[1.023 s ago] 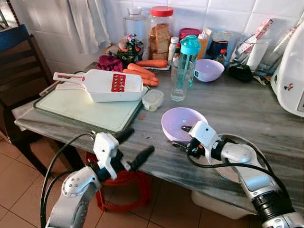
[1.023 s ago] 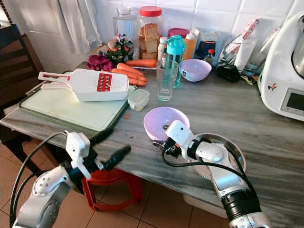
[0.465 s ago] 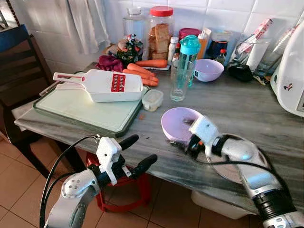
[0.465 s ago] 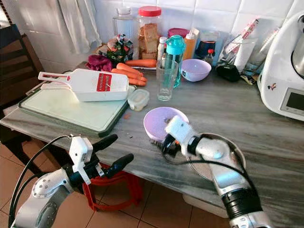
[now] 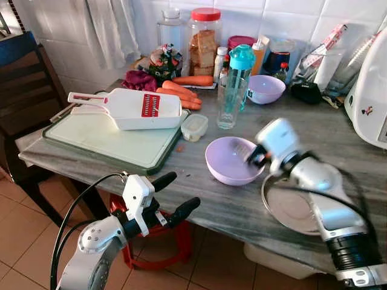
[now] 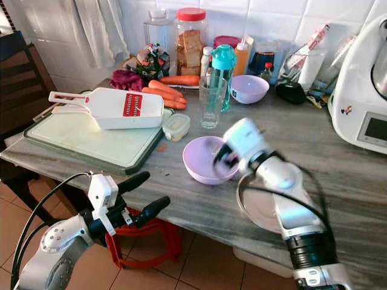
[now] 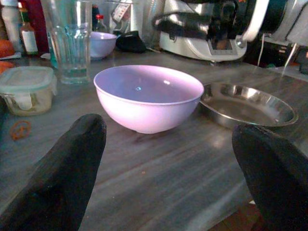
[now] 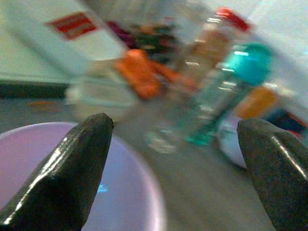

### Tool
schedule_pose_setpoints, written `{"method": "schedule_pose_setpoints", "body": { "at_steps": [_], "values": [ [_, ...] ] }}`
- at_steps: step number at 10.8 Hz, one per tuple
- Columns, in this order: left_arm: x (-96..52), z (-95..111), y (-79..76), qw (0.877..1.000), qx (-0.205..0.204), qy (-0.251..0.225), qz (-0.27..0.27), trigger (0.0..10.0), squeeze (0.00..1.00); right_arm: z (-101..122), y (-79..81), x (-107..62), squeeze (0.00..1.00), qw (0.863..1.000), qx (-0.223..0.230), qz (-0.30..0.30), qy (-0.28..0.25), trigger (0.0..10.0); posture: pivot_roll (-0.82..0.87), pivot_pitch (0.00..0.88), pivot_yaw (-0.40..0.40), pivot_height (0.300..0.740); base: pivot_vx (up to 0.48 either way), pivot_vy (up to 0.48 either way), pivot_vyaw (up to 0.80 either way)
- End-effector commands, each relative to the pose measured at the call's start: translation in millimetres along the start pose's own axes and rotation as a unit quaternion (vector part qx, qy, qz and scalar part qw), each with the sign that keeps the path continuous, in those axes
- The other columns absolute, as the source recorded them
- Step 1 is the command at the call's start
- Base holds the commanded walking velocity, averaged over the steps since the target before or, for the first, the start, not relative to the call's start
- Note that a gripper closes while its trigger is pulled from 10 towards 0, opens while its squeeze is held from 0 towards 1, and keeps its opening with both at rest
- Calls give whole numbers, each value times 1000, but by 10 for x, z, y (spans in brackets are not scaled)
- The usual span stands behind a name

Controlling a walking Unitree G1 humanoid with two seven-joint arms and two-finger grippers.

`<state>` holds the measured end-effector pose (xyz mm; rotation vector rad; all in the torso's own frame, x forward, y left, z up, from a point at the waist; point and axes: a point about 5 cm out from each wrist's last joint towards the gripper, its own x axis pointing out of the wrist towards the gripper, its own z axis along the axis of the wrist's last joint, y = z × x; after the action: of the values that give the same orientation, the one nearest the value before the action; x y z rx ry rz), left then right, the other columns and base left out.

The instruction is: Setting the table

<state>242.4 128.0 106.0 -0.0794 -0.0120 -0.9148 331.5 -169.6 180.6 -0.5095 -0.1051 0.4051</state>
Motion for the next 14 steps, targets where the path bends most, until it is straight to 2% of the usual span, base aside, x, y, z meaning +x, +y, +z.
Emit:
{"method": "schedule_pose_setpoints", "body": {
  "at_steps": [1, 3, 4, 6, 9, 11, 12, 13, 14],
  "values": [
    [-2, 27, 14, 1000, 6, 3, -5, 10000, 0, -29, -41, -63, 992, 999, 11, -39, 21, 10000, 10, 0, 0, 740, 0, 0, 0],
    [7, 37, 13, 1000, 9, 4, -9, 10000, 0, -136, -32, -233, 906, 992, 51, -92, 77, 10000, 3, 0, 3, 740, 0, 0, 0],
    [10, 43, 19, 1000, 12, 4, -7, 10000, 0, -188, -31, -355, 902, 986, 45, -120, 107, 10000, 2, 0, 4, 740, 0, 0, 0],
    [17, 37, 27, 1000, 12, 5, -9, 10000, 0, -294, -55, -539, 902, 972, 66, -168, 153, 10000, -1, 0, -1, 740, 0, 0, 0],
    [14, 11, 58, 1000, 14, 1, 22, 10000, 0, -325, 103, -657, 902, 965, 99, -154, 188, 10000, -13, 0, -2, 740, 0, 0, 0],
    [20, -10, 61, 1000, 11, 3, 24, 10000, 0, -422, 237, -751, 898, 955, 134, -142, 222, 10000, -16, 0, -7, 740, 0, 0, 0],
    [23, -22, 58, 1000, 10, 4, 24, 10000, 0, -460, 282, -781, 878, 950, 150, -138, 237, 10000, -21, 0, -7, 740, 0, 0, 0],
    [37, -40, 57, 1000, 10, 5, 23, 10000, 0, -505, 337, -822, 812, 941, 174, -133, 257, 10000, -25, 0, -6, 740, 0, 0, 0],
    [45, -40, 61, 1000, 11, 4, 23, 10000, 0, -519, 344, -832, 776, 939, 177, -132, 264, 10000, -25, 0, -6, 740, 0, 0, 0]
  ]
}}
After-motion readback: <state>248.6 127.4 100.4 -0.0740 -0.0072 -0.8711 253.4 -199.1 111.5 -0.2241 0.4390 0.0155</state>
